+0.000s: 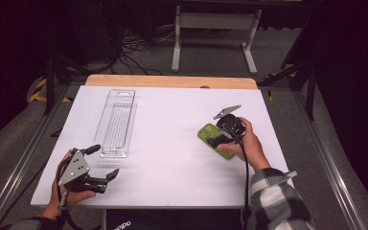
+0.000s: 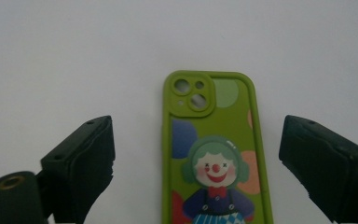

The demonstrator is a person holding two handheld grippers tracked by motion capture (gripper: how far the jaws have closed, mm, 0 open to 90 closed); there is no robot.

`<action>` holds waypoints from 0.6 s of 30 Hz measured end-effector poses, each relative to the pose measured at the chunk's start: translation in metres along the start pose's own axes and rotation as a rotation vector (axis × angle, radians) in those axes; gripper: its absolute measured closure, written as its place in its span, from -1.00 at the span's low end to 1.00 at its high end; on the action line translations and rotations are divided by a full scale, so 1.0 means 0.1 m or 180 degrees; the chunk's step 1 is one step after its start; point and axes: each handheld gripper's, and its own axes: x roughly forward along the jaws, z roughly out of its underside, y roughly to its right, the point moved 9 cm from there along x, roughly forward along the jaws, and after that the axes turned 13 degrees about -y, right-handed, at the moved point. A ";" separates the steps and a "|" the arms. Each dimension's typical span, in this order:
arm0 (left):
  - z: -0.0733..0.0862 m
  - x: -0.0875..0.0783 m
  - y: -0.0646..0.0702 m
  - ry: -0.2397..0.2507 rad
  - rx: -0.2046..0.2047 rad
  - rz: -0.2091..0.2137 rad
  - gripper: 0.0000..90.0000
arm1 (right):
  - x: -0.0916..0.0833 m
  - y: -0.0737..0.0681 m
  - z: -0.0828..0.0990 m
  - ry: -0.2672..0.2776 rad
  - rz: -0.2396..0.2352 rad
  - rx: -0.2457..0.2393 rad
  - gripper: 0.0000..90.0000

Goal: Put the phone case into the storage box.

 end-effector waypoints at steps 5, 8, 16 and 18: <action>0.01 0.03 0.02 -0.0057 0.0013 0.0038 -0.92 | 0.21 0.05 -0.05 -0.0381 -0.0178 0.0052 -0.75; 0.02 0.04 0.02 -0.0065 0.0017 0.0048 -0.92 | 0.29 0.10 -0.09 -0.0506 -0.0099 0.0051 -0.79; 0.04 0.07 0.04 -0.0145 0.0029 0.0116 -0.92 | 0.42 0.10 -0.13 -0.0627 -0.0232 0.0139 -0.79; 0.04 0.08 0.04 -0.0162 0.0046 0.0117 -0.92 | 0.46 0.12 -0.14 -0.0670 -0.0223 0.0165 -0.79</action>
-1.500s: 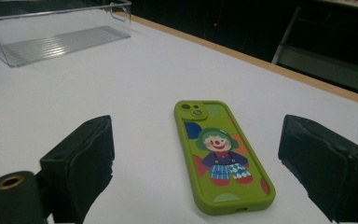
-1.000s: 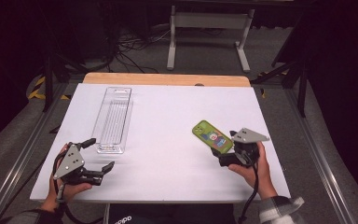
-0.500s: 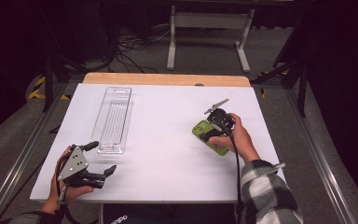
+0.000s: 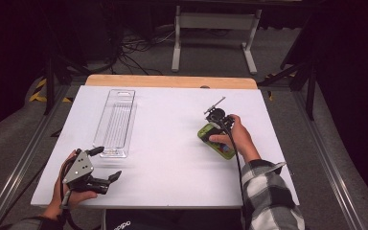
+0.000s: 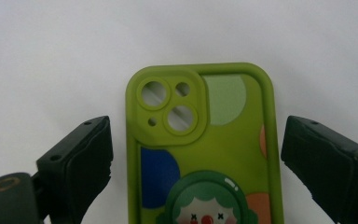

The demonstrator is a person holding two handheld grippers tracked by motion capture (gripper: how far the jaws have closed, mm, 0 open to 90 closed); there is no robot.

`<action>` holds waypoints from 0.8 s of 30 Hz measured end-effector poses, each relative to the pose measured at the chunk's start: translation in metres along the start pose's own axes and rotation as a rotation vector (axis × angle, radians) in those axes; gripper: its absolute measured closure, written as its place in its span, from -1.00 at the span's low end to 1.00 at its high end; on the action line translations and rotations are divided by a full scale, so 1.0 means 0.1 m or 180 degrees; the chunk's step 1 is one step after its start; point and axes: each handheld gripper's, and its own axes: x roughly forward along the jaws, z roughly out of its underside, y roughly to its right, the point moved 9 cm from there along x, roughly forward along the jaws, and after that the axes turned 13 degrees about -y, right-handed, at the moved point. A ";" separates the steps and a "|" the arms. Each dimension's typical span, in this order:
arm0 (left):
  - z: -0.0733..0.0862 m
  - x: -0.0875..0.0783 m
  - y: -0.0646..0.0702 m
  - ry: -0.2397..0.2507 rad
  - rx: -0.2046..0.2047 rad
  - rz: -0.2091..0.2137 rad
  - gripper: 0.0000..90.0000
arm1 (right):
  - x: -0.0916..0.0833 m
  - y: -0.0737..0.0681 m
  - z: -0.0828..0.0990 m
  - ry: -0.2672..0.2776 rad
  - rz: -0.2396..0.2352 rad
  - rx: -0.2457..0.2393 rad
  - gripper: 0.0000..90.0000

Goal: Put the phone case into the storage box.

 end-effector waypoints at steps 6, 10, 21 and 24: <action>0.01 0.02 0.02 -0.0029 -0.0014 0.0057 -0.92 | 0.10 -0.01 -0.07 -0.0093 0.0066 0.0009 -0.74; 0.01 0.03 0.03 -0.0033 -0.0004 0.0052 -0.92 | 0.14 0.01 -0.08 -0.0116 0.0039 0.0013 -0.75; 0.02 0.06 0.03 -0.0074 0.0009 0.0071 -0.91 | 0.13 0.00 -0.10 -0.0168 0.0014 -0.0146 -0.64; 0.02 0.07 0.02 -0.0096 -0.0013 0.0077 -0.91 | 0.12 0.00 -0.11 -0.0160 0.0030 -0.0195 -0.64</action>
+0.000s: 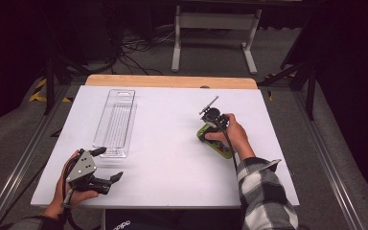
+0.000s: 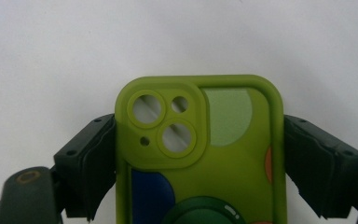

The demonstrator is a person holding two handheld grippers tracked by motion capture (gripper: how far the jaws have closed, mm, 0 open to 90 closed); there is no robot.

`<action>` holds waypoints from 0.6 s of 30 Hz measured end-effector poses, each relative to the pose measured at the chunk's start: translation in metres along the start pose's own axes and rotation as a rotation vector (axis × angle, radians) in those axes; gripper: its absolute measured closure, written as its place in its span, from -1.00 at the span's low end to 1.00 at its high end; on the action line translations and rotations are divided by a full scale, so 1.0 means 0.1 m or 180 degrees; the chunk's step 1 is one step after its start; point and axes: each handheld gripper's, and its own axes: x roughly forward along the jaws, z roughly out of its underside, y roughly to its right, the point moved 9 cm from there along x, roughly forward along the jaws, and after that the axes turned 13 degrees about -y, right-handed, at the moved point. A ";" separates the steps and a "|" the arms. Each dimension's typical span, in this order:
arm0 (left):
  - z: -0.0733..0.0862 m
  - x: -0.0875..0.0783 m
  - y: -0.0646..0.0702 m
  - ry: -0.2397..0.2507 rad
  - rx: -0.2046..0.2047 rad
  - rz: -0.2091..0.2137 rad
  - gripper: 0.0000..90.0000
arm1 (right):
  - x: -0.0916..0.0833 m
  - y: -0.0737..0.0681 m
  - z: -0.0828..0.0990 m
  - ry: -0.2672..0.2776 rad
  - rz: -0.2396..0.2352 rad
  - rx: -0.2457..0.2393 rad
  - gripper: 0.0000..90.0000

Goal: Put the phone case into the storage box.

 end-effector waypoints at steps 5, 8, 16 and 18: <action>0.01 0.00 -0.01 -0.0016 -0.0009 -0.0014 -0.91 | -0.02 0.00 0.01 0.0057 0.0032 0.0004 -0.63; 0.01 0.01 -0.01 -0.0021 -0.0019 -0.0035 -0.91 | -0.12 -0.01 0.02 0.0271 0.0004 0.0062 -0.63; -0.01 0.01 -0.01 -0.0029 -0.0014 -0.0050 -0.91 | -0.51 0.01 0.12 0.0909 0.0103 0.0178 -0.63; -0.02 0.00 -0.03 -0.0003 -0.0030 -0.0076 -0.91 | -0.63 -0.01 0.16 0.1145 0.0119 0.0221 -0.63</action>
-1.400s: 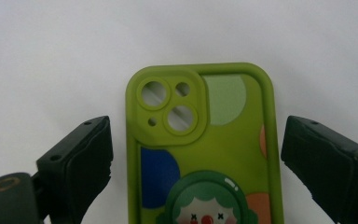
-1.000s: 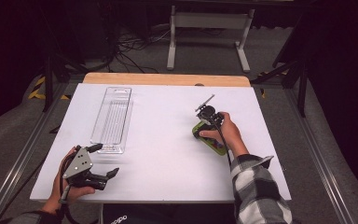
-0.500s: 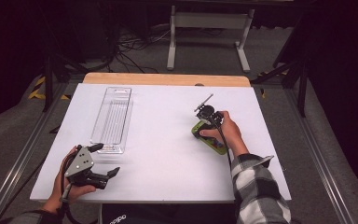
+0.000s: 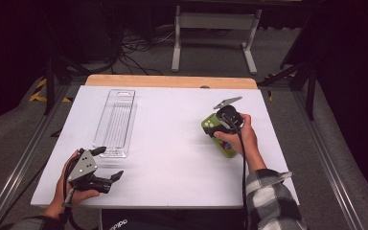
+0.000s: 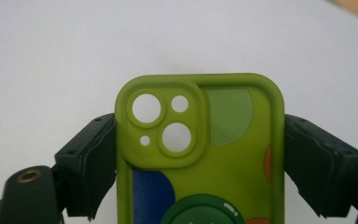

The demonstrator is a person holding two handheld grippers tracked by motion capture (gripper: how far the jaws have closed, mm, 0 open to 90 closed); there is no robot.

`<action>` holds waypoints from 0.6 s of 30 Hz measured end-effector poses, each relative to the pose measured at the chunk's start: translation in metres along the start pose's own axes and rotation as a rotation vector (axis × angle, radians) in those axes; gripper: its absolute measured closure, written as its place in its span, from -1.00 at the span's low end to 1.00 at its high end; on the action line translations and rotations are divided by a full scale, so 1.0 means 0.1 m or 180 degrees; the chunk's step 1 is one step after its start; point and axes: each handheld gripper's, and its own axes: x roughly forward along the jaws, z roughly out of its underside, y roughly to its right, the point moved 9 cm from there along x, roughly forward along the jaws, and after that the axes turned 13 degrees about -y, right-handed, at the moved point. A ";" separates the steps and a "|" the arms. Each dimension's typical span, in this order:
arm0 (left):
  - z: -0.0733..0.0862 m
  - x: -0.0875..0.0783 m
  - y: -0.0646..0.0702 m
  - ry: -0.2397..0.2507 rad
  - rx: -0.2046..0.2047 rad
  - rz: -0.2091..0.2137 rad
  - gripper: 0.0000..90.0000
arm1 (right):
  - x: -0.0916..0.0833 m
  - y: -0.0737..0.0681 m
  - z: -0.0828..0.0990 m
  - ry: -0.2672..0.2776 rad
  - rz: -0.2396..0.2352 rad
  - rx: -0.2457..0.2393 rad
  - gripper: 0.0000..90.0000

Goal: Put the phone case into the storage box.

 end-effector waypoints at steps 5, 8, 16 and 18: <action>-0.05 -0.03 -0.06 0.0084 -0.0101 -0.0023 -0.90 | -0.28 -0.07 -0.01 0.0555 -0.0007 0.0092 -0.63; -0.12 -0.06 -0.16 0.0110 -0.0221 -0.0141 -0.90 | -0.44 -0.10 0.00 0.0837 -0.0002 0.0169 -0.63; -0.35 -0.07 -0.24 0.0334 -0.0353 -0.0280 -0.87 | -0.70 -0.19 -0.04 0.1282 0.0006 0.0231 -0.63; -0.41 -0.06 -0.23 0.0371 -0.0407 -0.0298 -0.85 | -0.70 -0.21 -0.05 0.1306 -0.0001 0.0212 -0.63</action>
